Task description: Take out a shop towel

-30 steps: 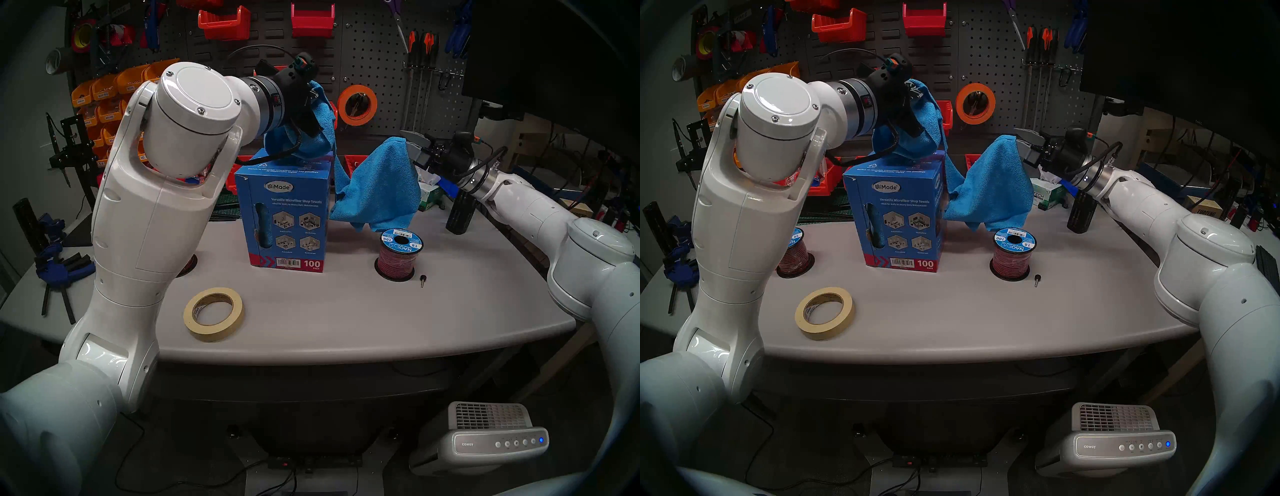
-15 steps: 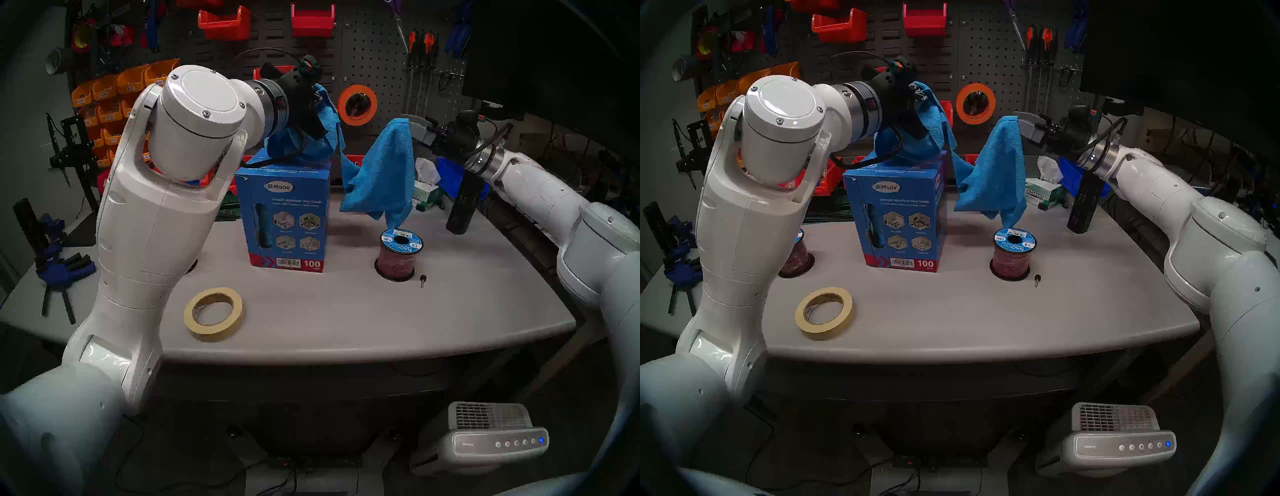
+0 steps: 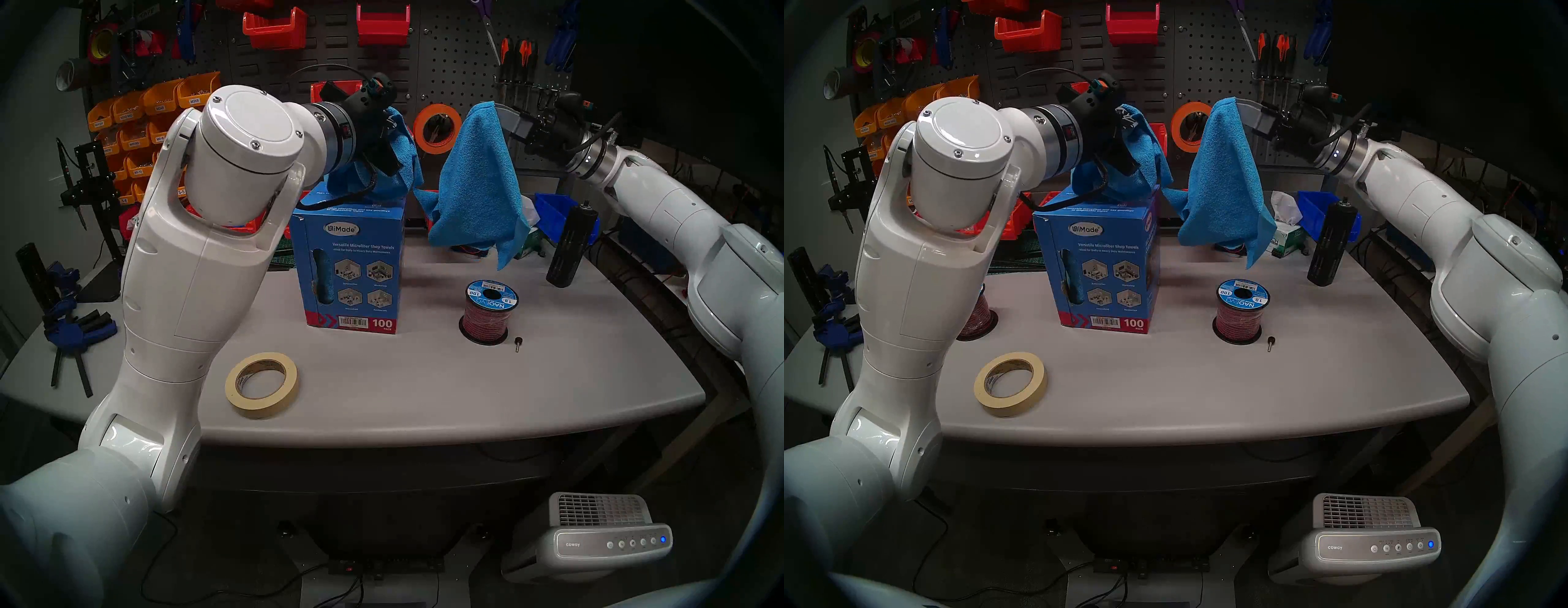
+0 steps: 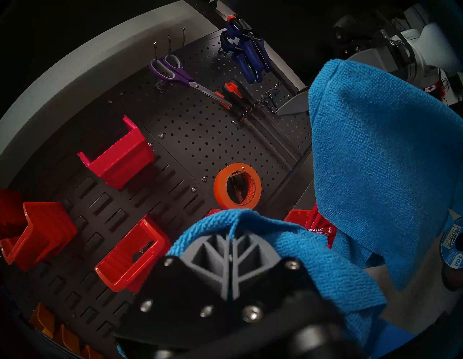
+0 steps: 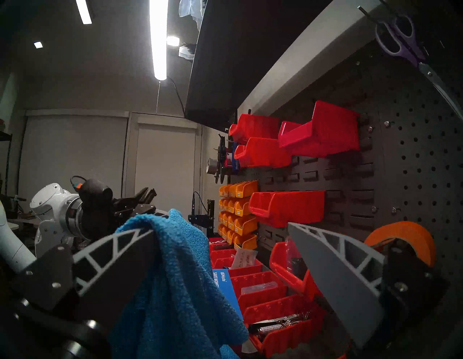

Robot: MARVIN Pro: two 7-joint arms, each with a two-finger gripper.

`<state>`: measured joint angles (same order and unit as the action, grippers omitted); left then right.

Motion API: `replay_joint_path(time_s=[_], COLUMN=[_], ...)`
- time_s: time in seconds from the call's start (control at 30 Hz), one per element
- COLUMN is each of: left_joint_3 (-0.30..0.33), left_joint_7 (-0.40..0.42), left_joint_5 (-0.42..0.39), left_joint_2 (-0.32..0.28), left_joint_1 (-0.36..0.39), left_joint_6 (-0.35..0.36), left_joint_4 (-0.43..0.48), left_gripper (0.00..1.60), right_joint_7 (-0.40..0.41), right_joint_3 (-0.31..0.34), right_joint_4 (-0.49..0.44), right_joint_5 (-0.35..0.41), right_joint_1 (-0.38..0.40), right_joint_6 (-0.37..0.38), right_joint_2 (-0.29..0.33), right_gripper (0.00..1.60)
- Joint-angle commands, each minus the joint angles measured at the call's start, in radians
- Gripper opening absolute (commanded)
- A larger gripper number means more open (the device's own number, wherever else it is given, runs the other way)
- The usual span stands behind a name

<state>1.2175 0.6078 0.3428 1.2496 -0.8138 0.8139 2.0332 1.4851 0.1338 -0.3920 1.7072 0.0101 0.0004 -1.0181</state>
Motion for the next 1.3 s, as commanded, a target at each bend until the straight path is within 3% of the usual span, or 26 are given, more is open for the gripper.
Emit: replay_joint_path(time_s=[0.0,0.1,0.33,0.73,1.27], left_joint_3=[0.022,0.024,0.025,0.024,0.02], left_joint_7=[-0.015,-0.02,-0.032,-0.046,-0.06], left_joint_5=[-0.001,-0.001,-0.001,0.002,0.003], left_joint_2=[0.015,0.02,0.038,0.056,0.075], left_joint_1=[0.027,0.025,0.025,0.019,0.017], left_joint_6=[-0.009,-0.012,-0.018,-0.023,-0.031], left_joint_4=[0.02,0.02,0.021,0.02,0.016], left_gripper=[0.0,0.0,0.0,0.0,0.0], right_joint_7=[-0.002,-0.002,-0.002,-0.002,-0.002], right_joint_3=[0.005,-0.022,-0.056,-0.094,-0.082], right_joint_4=[-0.016,-0.025,-0.052,-0.058,-0.064], right_joint_5=[-0.032,-0.061,-0.094,-0.111,-0.093], right_joint_1=[0.111,0.123,0.063,0.009,-0.035], right_joint_6=[0.097,0.152,0.217,0.255,0.272], right_joint_2=[0.035,0.043,0.047,0.039,0.019], right_gripper=[1.6,1.6,1.6,1.6,1.6])
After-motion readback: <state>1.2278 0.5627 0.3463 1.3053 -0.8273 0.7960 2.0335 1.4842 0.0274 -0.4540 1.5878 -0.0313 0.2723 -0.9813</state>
